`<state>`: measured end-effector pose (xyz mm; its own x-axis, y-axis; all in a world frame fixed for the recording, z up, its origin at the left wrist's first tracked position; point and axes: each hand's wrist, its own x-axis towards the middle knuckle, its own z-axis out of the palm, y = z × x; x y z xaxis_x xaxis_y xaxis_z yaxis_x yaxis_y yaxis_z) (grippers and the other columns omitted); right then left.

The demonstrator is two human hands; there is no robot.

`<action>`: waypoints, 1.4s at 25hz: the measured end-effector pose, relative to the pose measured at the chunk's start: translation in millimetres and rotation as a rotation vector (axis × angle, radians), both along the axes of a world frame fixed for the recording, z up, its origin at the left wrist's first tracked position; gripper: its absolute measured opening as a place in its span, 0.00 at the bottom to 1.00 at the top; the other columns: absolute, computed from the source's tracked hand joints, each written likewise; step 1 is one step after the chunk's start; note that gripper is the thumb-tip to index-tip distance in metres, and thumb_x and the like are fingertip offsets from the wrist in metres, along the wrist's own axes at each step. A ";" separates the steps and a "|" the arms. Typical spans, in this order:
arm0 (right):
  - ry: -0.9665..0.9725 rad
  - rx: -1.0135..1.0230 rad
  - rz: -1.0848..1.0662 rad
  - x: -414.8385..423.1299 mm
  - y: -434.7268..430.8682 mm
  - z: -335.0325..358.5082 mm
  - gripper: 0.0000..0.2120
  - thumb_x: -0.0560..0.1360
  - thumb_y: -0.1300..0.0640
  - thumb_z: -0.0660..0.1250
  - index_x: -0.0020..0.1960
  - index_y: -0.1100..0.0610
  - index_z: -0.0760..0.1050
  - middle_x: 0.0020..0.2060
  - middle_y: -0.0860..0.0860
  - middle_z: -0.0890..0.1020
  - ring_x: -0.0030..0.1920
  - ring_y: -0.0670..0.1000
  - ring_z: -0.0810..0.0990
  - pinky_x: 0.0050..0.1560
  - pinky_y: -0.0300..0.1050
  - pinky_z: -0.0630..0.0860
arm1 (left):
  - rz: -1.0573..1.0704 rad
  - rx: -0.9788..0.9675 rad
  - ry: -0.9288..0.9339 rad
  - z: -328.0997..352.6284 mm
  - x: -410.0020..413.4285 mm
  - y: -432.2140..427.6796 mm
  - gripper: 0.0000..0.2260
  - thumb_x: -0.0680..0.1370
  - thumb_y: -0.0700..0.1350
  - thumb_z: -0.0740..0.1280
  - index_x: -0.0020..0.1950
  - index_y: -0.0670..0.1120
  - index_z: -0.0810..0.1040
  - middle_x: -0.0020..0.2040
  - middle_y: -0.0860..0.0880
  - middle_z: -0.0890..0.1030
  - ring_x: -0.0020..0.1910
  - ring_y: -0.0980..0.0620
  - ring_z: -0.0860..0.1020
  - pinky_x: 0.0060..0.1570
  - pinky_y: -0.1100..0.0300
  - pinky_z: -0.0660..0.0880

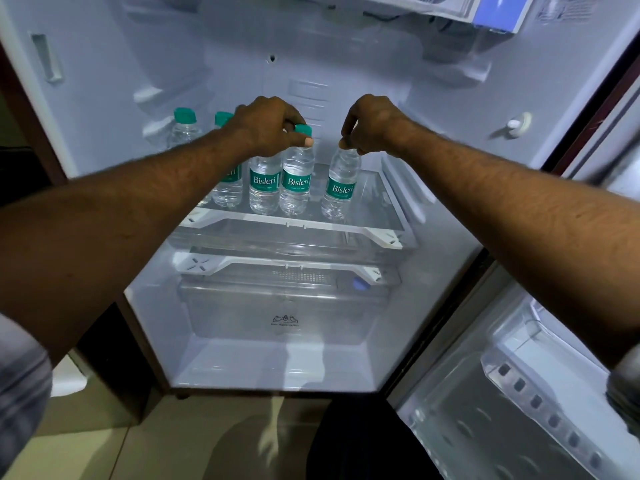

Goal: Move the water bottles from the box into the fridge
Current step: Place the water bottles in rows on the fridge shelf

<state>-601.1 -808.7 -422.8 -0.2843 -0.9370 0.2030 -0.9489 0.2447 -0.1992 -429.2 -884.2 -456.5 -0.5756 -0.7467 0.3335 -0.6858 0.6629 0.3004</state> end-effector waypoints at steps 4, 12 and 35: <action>0.052 -0.020 -0.022 -3.4 5.2 -1.3 0.19 0.77 0.56 0.72 0.65 0.61 0.77 0.61 0.57 0.80 0.59 0.55 0.79 0.60 0.44 0.76 | 0.011 -0.051 -0.029 4.0 -11.4 3.3 0.24 0.78 0.62 0.64 0.67 0.47 0.78 0.64 0.46 0.79 0.62 0.42 0.75 0.66 0.43 0.64; 0.074 0.012 -0.083 -10.3 9.6 -0.2 0.22 0.76 0.56 0.73 0.67 0.61 0.76 0.62 0.57 0.80 0.59 0.56 0.80 0.61 0.46 0.77 | -0.007 -0.059 -0.069 6.6 -27.0 12.2 0.23 0.78 0.60 0.64 0.68 0.48 0.76 0.67 0.46 0.78 0.65 0.42 0.74 0.70 0.40 0.60; -0.137 -0.350 0.429 188.0 45.6 -96.9 0.27 0.85 0.47 0.51 0.80 0.59 0.59 0.80 0.56 0.60 0.80 0.56 0.56 0.79 0.56 0.55 | 0.112 -0.384 -0.277 -28.7 195.1 149.4 0.27 0.83 0.55 0.51 0.78 0.42 0.62 0.78 0.43 0.63 0.78 0.46 0.59 0.77 0.53 0.53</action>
<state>-413.1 -763.1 -519.7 0.0614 -0.8578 0.5104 -0.9083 -0.2599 -0.3277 -234.1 -734.8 -485.2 -0.6044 -0.6624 0.4426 -0.7792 0.6073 -0.1549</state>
